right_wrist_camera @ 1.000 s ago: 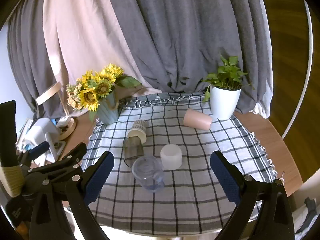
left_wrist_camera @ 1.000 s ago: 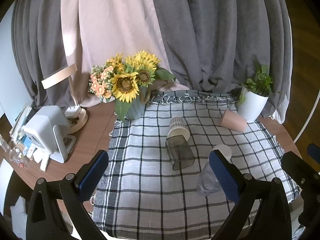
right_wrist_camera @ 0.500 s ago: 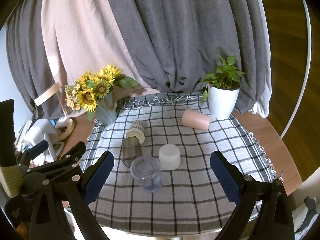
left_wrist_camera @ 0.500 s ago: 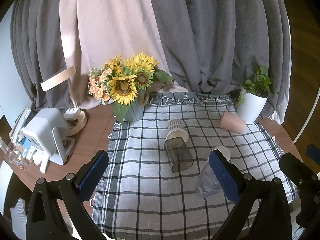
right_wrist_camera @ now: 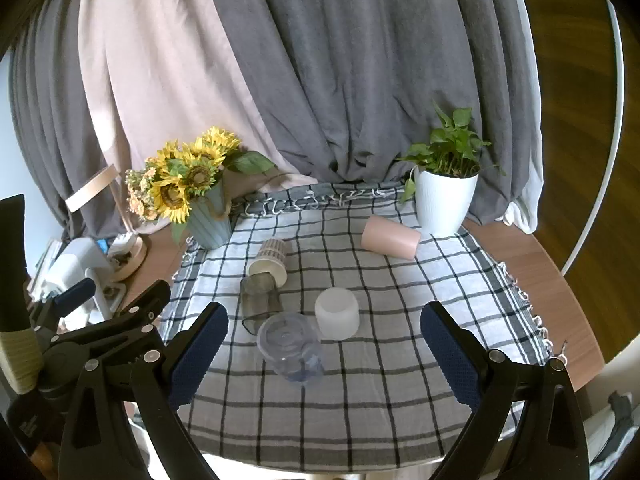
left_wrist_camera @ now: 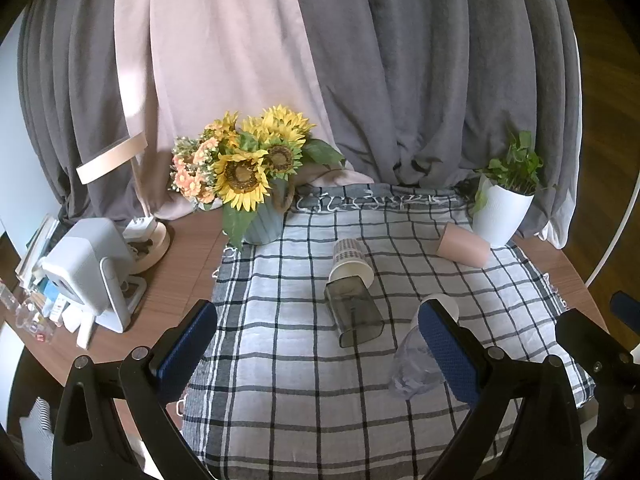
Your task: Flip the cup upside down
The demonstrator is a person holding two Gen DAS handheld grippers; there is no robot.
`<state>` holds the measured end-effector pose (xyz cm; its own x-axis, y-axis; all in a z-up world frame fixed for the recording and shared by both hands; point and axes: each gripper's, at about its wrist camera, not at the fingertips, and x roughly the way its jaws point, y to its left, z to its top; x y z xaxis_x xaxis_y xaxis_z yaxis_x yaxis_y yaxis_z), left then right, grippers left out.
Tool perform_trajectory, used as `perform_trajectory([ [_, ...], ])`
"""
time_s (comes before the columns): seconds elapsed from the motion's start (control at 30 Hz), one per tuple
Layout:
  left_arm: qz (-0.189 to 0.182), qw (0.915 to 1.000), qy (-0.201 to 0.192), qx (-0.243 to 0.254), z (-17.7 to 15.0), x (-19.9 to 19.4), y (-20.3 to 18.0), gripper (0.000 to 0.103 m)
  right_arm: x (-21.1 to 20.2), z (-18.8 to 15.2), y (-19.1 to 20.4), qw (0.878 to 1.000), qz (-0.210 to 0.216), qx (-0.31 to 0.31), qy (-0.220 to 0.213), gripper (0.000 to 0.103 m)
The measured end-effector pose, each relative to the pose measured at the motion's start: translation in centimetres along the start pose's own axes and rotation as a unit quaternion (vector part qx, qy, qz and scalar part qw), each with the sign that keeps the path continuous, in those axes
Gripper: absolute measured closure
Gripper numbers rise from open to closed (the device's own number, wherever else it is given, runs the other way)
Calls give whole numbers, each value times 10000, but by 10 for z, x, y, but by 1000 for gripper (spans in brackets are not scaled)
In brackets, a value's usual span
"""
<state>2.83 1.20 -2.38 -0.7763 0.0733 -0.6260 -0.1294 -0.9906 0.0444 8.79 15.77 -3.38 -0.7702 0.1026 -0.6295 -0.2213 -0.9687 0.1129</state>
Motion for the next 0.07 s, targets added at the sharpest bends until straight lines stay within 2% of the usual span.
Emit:
perform_trajectory([
  [0.07, -4, 10000, 9, 3, 1, 1, -1, 0, 1, 1, -1, 10000, -9, 3, 9, 6],
])
